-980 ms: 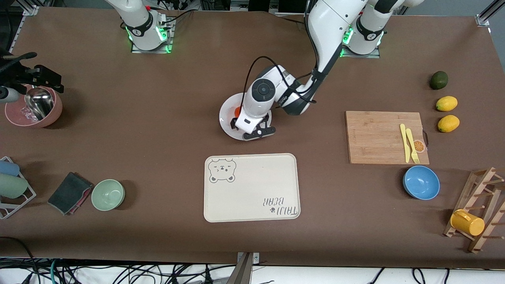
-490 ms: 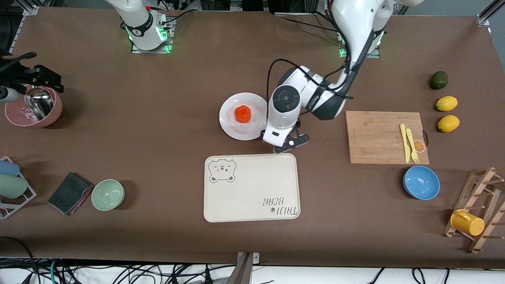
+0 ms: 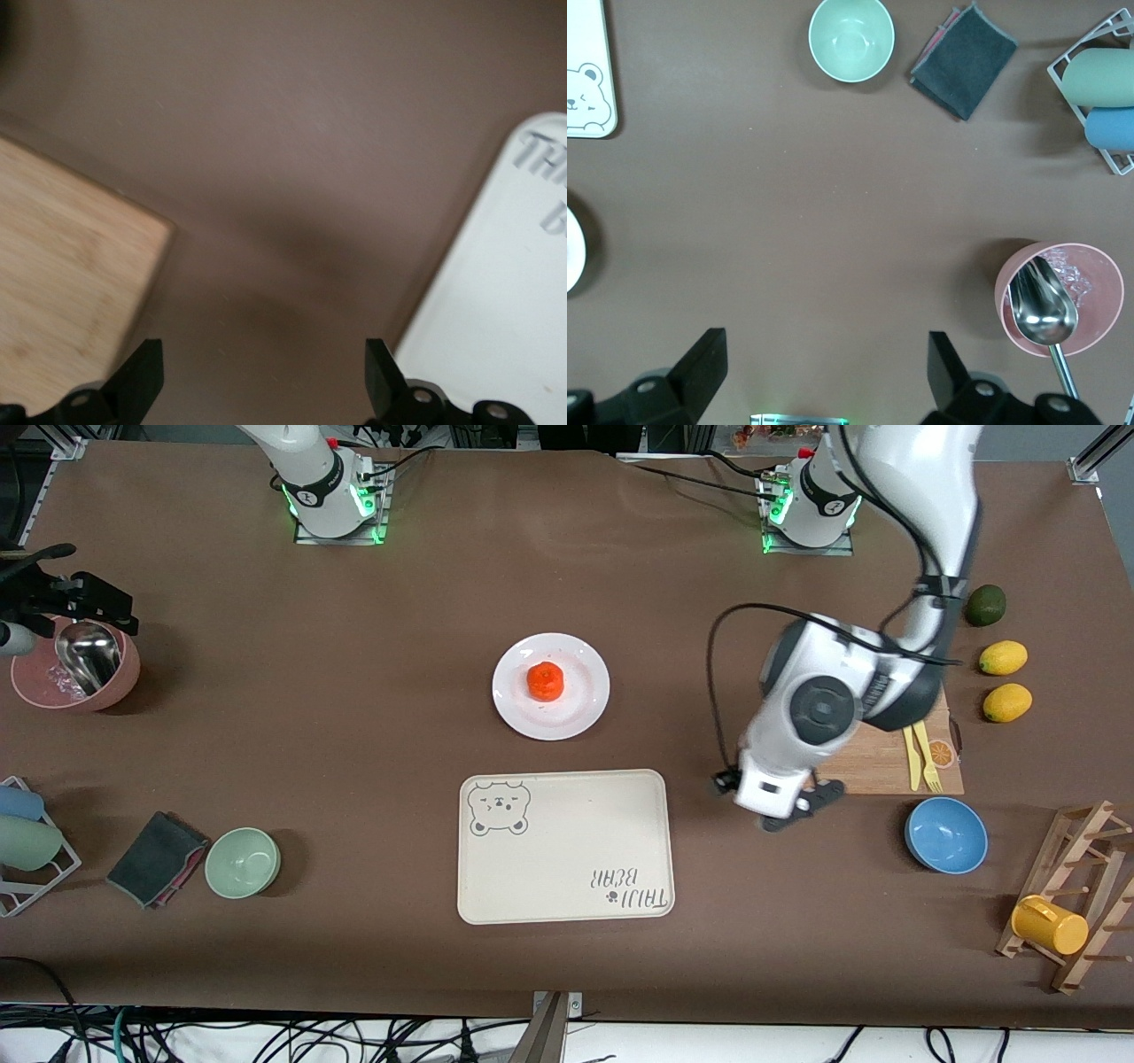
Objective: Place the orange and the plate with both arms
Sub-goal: 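Withdraw the left gripper while the right gripper reaches toward the plate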
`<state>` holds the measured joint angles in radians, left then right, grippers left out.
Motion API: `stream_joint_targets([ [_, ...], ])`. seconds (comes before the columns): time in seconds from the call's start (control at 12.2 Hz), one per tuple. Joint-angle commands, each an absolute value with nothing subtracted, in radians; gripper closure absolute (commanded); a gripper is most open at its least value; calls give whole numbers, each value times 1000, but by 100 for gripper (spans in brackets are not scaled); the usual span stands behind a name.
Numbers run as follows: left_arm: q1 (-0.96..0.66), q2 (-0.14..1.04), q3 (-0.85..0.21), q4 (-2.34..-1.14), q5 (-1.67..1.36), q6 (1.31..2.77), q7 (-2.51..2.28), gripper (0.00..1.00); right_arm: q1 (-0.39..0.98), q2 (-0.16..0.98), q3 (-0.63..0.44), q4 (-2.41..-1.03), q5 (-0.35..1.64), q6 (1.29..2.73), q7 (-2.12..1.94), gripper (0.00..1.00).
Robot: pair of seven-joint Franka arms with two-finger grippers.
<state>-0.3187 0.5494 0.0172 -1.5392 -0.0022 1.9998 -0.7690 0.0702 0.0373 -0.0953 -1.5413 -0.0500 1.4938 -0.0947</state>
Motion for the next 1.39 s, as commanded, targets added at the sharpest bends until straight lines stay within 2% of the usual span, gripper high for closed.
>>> stream_joint_targets([
  [0.0,-212,515,3,-1551,17,1935,-579,0,63,112,-95,-1522,-49,1479,-83,0],
  [0.16,-135,480,9,-1551,8,1878,-360,0,64,162,-95,-1525,-49,1474,-115,0],
  [0.49,-92,382,57,-1536,-27,1754,-199,0,68,176,-95,-1522,-49,1436,-158,0],
  [0.65,-48,373,51,-1465,-54,1634,-84,0,67,178,-92,-1526,-41,1414,-173,0],
  [1.06,-29,181,52,-1537,-44,1634,123,0,63,215,-90,-1605,285,1486,-175,0],
  [1.14,-28,146,52,-1558,-48,1626,123,0,61,216,-89,-1647,370,1546,-175,0],
  [1.31,-51,34,52,-1679,-52,1644,123,0,58,177,-74,-1826,528,1697,-210,0],
])
